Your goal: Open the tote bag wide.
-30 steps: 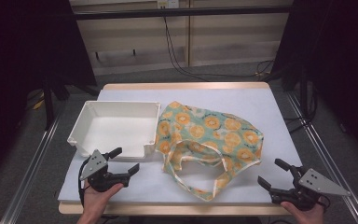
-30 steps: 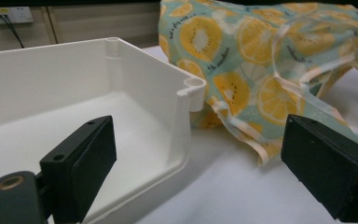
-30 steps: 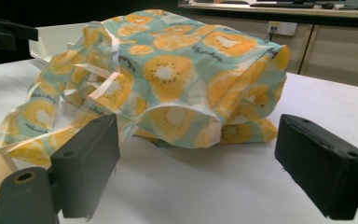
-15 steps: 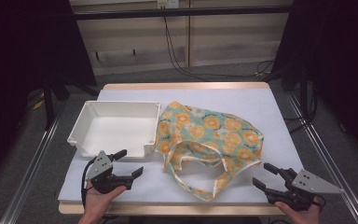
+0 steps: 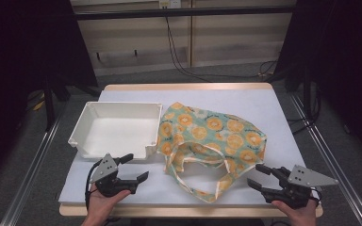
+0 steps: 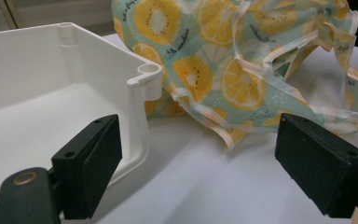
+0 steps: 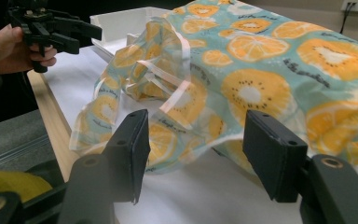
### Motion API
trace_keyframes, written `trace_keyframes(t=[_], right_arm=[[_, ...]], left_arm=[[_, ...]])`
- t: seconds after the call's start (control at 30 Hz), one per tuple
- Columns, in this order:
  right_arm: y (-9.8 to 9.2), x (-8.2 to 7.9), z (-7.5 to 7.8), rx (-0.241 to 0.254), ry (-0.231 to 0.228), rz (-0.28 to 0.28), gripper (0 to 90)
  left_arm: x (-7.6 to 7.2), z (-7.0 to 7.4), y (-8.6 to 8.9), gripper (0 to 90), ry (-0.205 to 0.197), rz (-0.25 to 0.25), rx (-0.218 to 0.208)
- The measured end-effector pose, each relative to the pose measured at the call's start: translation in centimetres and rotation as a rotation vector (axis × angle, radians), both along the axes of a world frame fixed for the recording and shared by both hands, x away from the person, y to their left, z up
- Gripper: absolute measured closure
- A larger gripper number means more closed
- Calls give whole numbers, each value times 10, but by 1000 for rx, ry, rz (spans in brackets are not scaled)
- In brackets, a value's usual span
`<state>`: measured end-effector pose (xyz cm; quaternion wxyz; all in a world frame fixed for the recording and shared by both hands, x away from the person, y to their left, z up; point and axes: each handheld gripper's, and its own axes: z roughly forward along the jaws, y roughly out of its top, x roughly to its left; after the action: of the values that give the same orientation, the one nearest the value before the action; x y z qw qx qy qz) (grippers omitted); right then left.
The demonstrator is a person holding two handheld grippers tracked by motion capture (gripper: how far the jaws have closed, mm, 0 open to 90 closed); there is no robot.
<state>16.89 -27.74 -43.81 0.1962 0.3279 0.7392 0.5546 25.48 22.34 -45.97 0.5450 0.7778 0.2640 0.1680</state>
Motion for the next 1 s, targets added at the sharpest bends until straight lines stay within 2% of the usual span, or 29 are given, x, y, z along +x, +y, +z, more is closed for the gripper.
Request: trace_keyframes(t=[0.07, 0.17, 0.37, 0.43, 0.53, 0.57, 0.7, 0.73, 0.87, 1.0], right_arm=[[1, 4, 3, 5, 5, -1, 396], [3, 8, 8, 0, 6, 11, 402], [12, 14, 23, -17, -25, 49, 407], [16, 23, 31, -22, -26, 82, 399], [19, 30, 34, -19, -28, 85, 392], [24, 39, 36, -20, -16, 102, 387], [31, 48, 40, -32, -18, 111, 377], [36, 54, 42, -36, -26, 120, 369], [42, 64, 46, -41, -23, 133, 351], [53, 80, 45, -104, 5, 130, 297]], left_arm=[[0, 0, -1, 151, -1, -7, 20], [-1, -1, -2, 152, 8, -11, 18], [2, 0, -4, 152, 10, -16, 11], [3, -2, -6, 152, 16, -28, -8], [4, -1, -6, 152, 17, -27, 12], [5, -2, -6, 152, 21, -25, 7], [4, -1, -5, 152, 18, -21, 16], [3, -2, -5, 152, 18, -31, -10], [1, 0, -3, 152, 14, -27, 5], [1, 0, -3, 152, 13, -28, 6]])
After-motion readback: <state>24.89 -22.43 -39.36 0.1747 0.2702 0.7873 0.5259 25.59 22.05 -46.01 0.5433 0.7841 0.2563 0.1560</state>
